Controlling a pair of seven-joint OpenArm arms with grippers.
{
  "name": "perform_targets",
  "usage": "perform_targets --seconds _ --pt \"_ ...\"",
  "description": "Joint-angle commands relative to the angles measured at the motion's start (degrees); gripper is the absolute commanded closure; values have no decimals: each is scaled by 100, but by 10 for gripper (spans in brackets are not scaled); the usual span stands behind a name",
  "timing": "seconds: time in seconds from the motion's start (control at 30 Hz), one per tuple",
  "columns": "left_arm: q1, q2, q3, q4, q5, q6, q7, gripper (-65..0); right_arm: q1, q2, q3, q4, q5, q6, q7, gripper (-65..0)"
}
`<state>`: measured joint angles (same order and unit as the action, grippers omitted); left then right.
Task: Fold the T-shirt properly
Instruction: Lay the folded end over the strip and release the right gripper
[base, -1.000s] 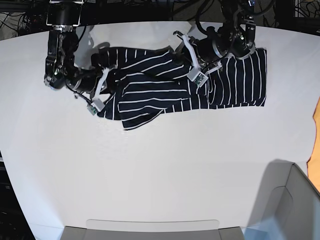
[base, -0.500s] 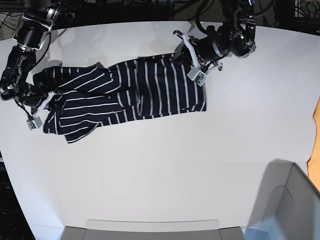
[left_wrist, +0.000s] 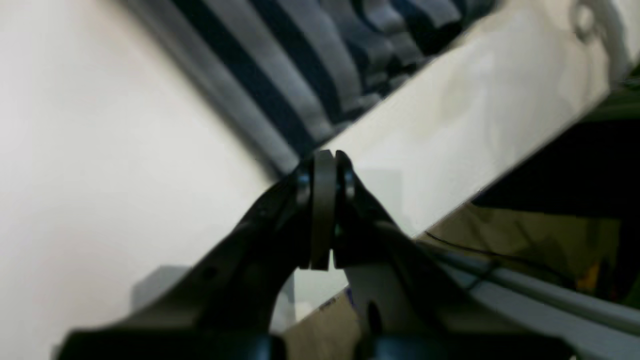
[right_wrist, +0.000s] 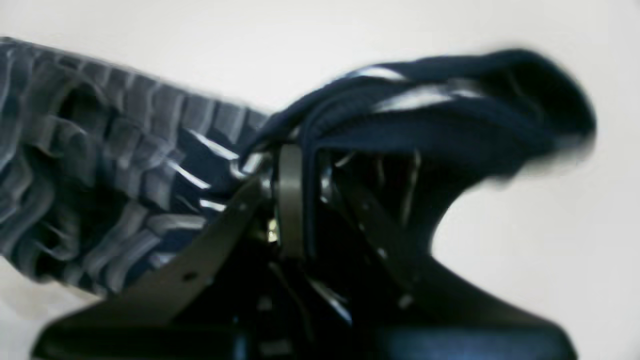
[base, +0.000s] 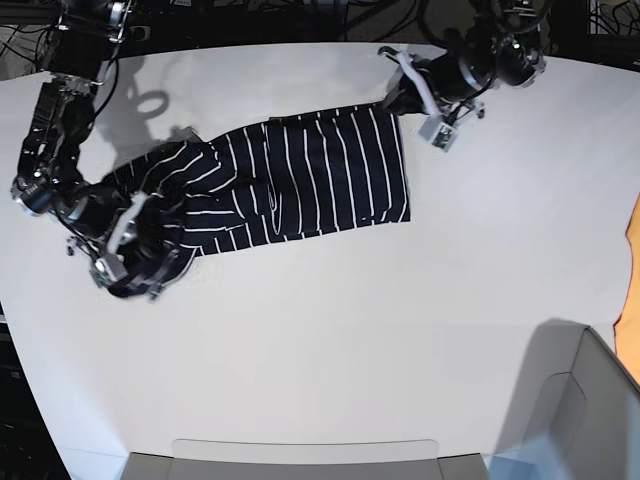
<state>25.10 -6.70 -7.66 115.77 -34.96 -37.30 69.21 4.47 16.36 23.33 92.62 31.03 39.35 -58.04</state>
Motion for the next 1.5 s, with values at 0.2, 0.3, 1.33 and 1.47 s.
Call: perform_targets --seconds 0.2,0.3,1.33,1.47 --pt "61 -11 -504 103 -174 -20 -112 0 76 -348 -1098 729 58 65 103 0" --pt "61 -11 -645 76 -166 -20 -112 0 50 -541 -1643 1178 -48 65 103 0" --pt "79 -3 -838 -12 -130 42 -156 0 -82 -1755 -5089 1160 -3256 -124 165 -127" --pt "193 33 -1339 -12 -130 42 -147 0 -65 -1737 -5415 1389 -3256 -116 165 -204"
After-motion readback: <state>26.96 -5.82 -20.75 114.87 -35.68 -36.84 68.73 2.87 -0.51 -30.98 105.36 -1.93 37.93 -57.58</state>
